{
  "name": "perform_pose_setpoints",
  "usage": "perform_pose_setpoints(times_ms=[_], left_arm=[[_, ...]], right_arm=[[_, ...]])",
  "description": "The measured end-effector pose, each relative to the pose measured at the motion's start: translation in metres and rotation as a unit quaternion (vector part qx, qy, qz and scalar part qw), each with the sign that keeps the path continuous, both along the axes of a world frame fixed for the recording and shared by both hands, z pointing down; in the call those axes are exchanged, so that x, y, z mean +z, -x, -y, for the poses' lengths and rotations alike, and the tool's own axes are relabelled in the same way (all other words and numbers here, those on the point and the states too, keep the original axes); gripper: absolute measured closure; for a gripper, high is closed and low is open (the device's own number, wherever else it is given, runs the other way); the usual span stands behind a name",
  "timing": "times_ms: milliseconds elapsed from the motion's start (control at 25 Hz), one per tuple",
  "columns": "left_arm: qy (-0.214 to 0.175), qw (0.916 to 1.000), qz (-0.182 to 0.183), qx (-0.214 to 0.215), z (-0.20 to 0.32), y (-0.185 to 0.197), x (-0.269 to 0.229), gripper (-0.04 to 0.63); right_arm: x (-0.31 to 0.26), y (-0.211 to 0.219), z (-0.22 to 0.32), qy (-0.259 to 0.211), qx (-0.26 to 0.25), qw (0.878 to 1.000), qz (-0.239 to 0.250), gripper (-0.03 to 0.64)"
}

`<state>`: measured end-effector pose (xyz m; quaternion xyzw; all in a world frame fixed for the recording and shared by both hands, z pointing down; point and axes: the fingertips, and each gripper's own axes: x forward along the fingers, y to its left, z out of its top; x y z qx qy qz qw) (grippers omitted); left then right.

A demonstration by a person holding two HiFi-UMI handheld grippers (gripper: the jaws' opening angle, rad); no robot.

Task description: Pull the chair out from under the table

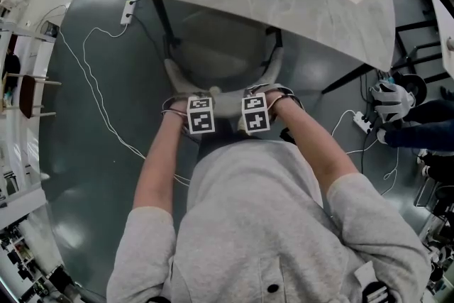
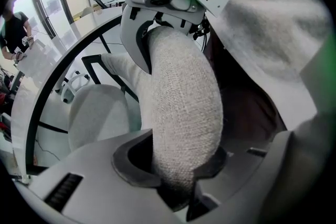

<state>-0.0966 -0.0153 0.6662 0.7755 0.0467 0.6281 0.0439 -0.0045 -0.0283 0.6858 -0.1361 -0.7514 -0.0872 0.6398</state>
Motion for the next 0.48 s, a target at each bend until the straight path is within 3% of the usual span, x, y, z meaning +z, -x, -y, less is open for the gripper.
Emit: perform_pose_setpoints(times_ms=[480], left_arm=[[-0.004,1.0000,-0.001,0.000,-0.013,-0.003,0.002,0.460]], right_arm=[[0.003,-0.003,-0.012,-0.005,0.006,1.000,0.004,0.506]])
